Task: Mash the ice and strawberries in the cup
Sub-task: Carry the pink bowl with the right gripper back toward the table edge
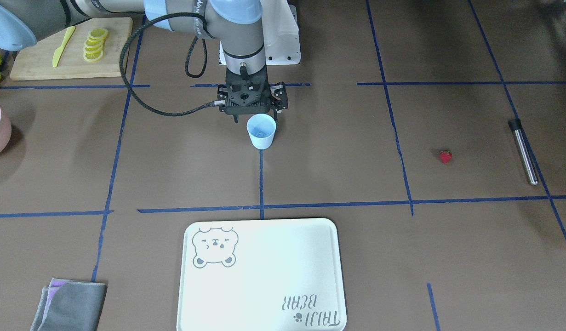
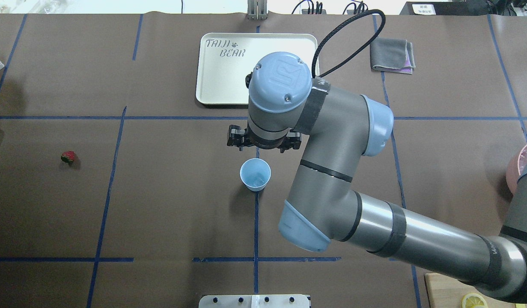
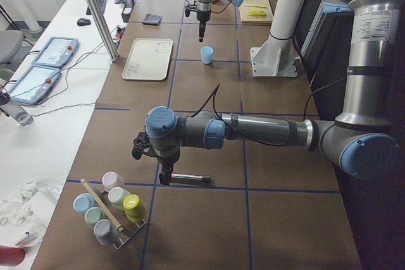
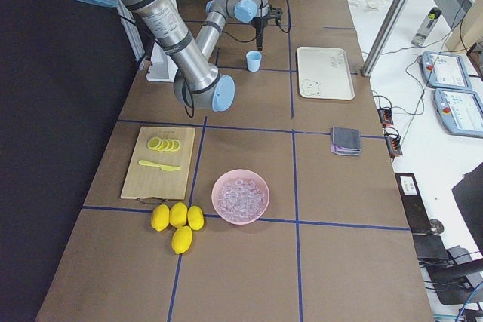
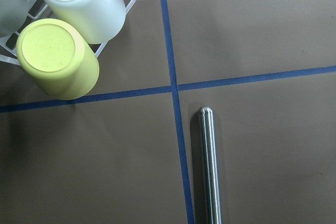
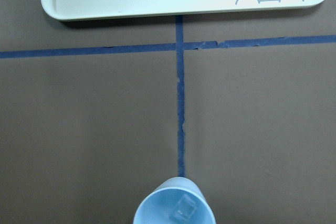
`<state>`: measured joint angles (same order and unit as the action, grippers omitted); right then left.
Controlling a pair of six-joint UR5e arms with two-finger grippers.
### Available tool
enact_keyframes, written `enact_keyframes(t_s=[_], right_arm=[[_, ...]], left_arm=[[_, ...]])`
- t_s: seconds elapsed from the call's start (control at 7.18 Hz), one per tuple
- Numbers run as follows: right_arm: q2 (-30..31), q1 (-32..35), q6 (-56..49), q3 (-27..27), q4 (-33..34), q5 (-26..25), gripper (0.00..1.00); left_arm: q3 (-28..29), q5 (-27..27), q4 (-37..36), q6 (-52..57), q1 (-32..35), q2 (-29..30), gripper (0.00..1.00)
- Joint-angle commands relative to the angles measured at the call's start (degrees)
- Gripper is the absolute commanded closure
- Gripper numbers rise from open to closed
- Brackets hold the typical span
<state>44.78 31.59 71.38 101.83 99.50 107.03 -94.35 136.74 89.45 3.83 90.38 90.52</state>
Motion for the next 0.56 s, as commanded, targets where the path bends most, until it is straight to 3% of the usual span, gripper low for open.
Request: enact_keyframes(t_s=[0.0,0.42], right_arm=[[13.16,5.92,-4.89,13.6,1.22,0.46,0.01],[29.52,16.28,-16.22,21.73,0.35,5.19,0.01]], left_arm=[[-0.48,0.1,0.2,-0.84,-0.03,0.1,0.0],[-1.62,0.19,0.2,-0.93,-0.03,-0.25,0.0]])
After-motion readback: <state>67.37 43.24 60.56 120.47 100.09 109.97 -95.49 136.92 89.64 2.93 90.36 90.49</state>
